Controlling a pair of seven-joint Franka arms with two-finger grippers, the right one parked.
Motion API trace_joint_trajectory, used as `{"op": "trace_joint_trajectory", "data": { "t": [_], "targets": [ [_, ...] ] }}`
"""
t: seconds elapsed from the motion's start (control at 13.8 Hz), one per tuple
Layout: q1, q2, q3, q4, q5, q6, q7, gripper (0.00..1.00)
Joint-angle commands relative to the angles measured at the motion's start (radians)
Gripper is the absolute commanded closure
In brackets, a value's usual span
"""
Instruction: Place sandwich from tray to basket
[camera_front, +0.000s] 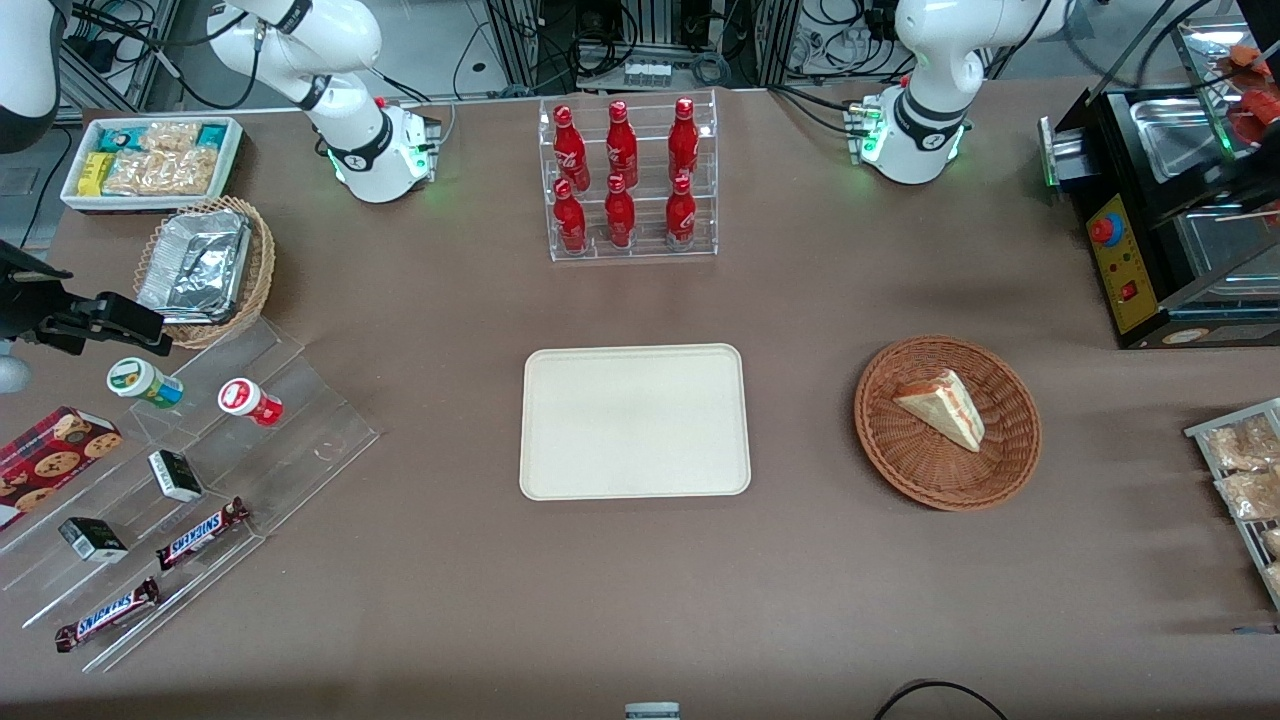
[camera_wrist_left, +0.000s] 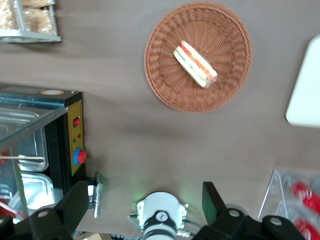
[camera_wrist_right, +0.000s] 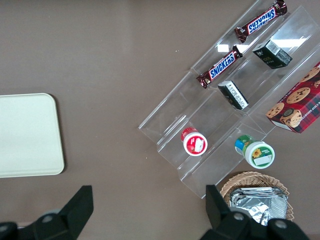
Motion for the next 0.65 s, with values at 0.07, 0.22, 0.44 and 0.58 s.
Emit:
{"op": "trace_joint_trajectory", "data": {
  "t": [0.07,0.22,0.44,0.58],
  "targets": [
    [-0.09,0.0,0.035,-0.019,-0.023,0.003,0.039,0.0],
    [-0.107,0.013,-0.006,-0.01,-0.017,0.007,-0.015,0.0],
    [-0.109,0.012,-0.044,-0.01,-0.003,0.011,-0.027,0.0],
    [-0.107,0.015,-0.046,0.01,0.001,0.011,-0.009,0.0]
  ]
}}
